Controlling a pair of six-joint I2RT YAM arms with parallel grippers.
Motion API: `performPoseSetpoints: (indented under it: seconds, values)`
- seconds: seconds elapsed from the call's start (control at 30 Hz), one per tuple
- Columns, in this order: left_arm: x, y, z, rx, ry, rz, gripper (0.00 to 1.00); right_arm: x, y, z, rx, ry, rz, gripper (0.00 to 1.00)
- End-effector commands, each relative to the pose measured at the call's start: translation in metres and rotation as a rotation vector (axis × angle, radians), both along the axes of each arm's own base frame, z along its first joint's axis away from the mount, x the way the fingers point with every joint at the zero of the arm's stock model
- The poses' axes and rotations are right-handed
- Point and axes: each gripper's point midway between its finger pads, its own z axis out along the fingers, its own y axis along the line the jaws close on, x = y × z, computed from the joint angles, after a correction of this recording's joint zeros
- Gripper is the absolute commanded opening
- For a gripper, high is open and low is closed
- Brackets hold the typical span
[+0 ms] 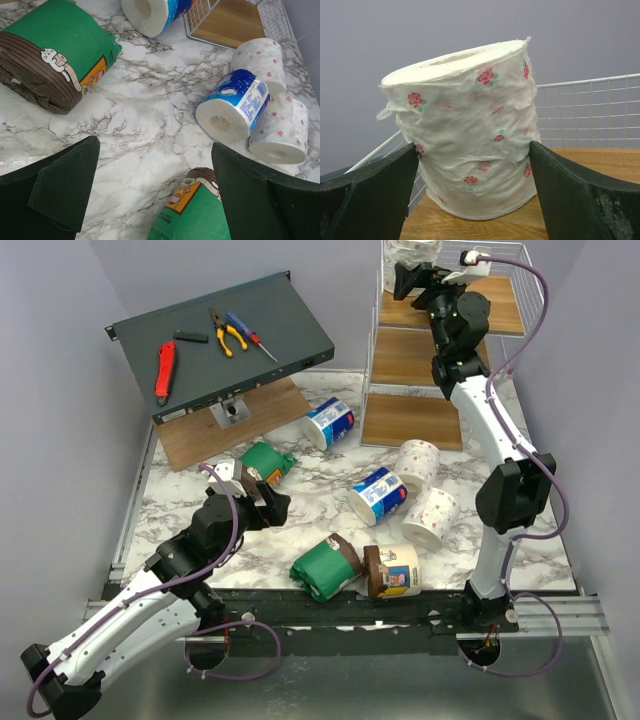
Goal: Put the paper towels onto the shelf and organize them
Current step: Place the paper towel on the shelf.
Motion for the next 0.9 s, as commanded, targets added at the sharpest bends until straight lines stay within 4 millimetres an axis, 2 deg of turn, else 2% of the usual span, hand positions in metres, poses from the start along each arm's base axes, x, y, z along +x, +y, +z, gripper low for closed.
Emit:
performPoseSetpoints:
  seconds: [0.0, 0.33, 0.47, 0.6, 0.87]
  values:
    - [0.005, 0.0, 0.01, -0.021, -0.019, 0.023, 0.99, 0.031, 0.009, -0.073, -0.01, 0.178, 0.008, 0.93]
    - [0.006, -0.004, 0.008, -0.029, -0.002, 0.021, 0.99, 0.033, 0.007, -0.081, -0.014, 0.189, -0.006, 0.93]
    - [0.005, -0.004, 0.01, -0.033, 0.001, 0.019, 0.99, 0.02, 0.003, -0.068, 0.001, 0.164, -0.012, 0.97]
    - [0.003, -0.006, 0.013, -0.054, -0.002, 0.007, 0.98, -0.006, -0.005, -0.043, 0.022, 0.124, -0.014, 0.99]
    - [-0.006, -0.005, 0.017, -0.095, -0.013, -0.016, 0.99, -0.077, -0.018, 0.007, 0.085, 0.069, 0.025, 1.0]
